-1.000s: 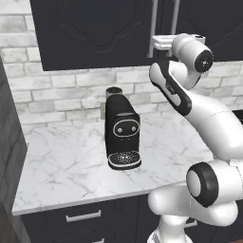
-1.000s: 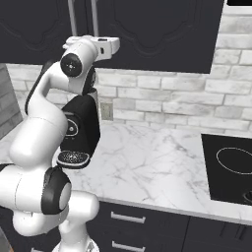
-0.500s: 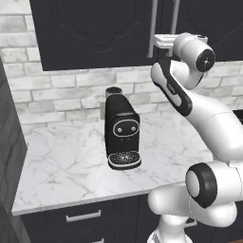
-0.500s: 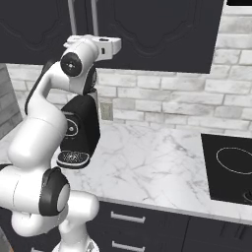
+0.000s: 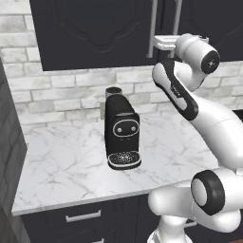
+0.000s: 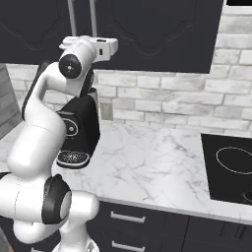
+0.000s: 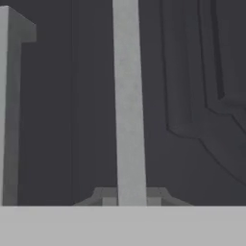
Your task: Open the cabinet and move the ladle to the pot. Then close the cabinet.
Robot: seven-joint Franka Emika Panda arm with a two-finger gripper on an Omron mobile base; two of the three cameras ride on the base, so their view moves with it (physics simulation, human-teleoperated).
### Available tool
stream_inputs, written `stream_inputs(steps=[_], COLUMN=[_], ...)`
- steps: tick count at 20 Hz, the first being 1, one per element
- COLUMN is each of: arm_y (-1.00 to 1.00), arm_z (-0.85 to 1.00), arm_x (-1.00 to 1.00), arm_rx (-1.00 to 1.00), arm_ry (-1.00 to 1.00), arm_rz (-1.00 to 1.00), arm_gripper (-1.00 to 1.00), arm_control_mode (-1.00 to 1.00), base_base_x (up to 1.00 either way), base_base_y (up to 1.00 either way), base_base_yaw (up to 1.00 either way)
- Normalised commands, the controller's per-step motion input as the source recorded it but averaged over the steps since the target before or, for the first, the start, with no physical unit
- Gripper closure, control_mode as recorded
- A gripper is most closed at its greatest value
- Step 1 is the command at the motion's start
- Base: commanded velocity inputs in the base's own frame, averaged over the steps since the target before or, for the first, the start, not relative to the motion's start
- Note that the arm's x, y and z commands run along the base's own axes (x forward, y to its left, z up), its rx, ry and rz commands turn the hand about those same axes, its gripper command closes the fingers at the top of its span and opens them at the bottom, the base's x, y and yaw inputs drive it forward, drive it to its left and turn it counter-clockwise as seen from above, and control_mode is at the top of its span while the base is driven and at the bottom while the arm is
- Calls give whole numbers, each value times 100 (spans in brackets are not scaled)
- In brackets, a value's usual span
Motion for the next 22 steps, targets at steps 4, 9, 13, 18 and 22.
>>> stream_inputs(steps=[4, 9, 13, 18, 22], arm_y=[-1, -17, -34, -44, -47], arm_z=[0, 5, 7, 6, 5], arm_x=[-59, -65, -60, -72, -84], arm_rx=[-5, -2, 0, 0, 0], arm_ry=[-1, 0, 0, 0, 0], arm_rz=[20, 16, 14, 13, 9], arm_gripper=[100, 100, 100, 100, 100], arm_control_mode=[-100, -100, -100, -100, -100], base_base_x=[0, 0, 0, 0, 0], base_base_y=[0, 0, 0, 0, 0], base_base_yaw=[0, 0, 0, 0, 0])
